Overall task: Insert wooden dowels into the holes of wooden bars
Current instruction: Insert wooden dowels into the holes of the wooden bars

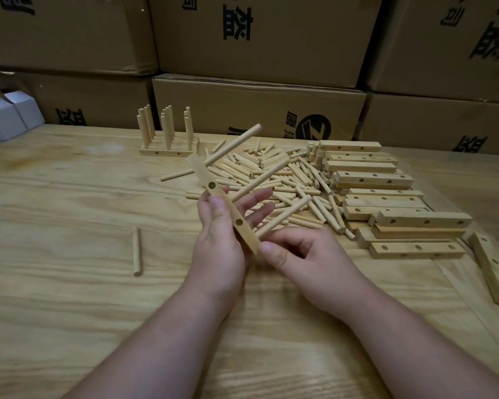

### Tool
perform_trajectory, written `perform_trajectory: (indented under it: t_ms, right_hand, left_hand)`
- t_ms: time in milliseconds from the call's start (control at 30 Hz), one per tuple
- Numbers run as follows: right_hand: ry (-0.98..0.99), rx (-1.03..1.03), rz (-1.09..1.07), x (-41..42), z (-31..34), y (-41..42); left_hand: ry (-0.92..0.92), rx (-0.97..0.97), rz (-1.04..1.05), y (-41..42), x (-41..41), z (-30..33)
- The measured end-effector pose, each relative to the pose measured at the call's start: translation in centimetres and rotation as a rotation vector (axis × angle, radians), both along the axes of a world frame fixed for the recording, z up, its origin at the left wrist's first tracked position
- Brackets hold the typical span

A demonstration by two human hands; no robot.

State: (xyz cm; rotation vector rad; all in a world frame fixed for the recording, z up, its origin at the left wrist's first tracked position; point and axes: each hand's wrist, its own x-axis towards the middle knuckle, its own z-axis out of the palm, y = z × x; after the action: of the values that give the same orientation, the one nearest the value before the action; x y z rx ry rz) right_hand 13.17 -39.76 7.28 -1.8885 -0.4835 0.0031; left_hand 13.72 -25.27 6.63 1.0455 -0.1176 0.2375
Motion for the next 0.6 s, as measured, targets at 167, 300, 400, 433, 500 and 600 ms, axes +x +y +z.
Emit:
perform_trajectory:
  t_ms: [167,300,400,433,500,600]
  right_hand:
    - [0.037,0.021,-0.065,0.0,0.0,-0.1]
    - [0.031,0.005,-0.212,0.2,0.0,-0.3]
    - [0.037,-0.039,-0.243,0.3,0.1,-0.4]
    - [0.036,-0.057,-0.245,0.3,0.1,-0.4]
    - [0.021,-0.083,-0.251,0.3,0.1,-0.4]
    - [-0.025,-0.093,-0.278,0.5,0.1,-0.5]
  left_hand:
    - [0.051,0.351,0.198,0.5,-0.7,0.3]
    - [-0.004,0.864,0.64,3.8,-1.3,1.7]
    - [0.467,1.294,0.782,7.4,-1.2,2.5]
    - [0.623,1.324,0.76,8.4,-1.4,2.6]
    - [0.824,1.29,0.673,9.9,-1.7,2.6]
    - [0.947,1.336,0.558,10.7,-1.9,2.0]
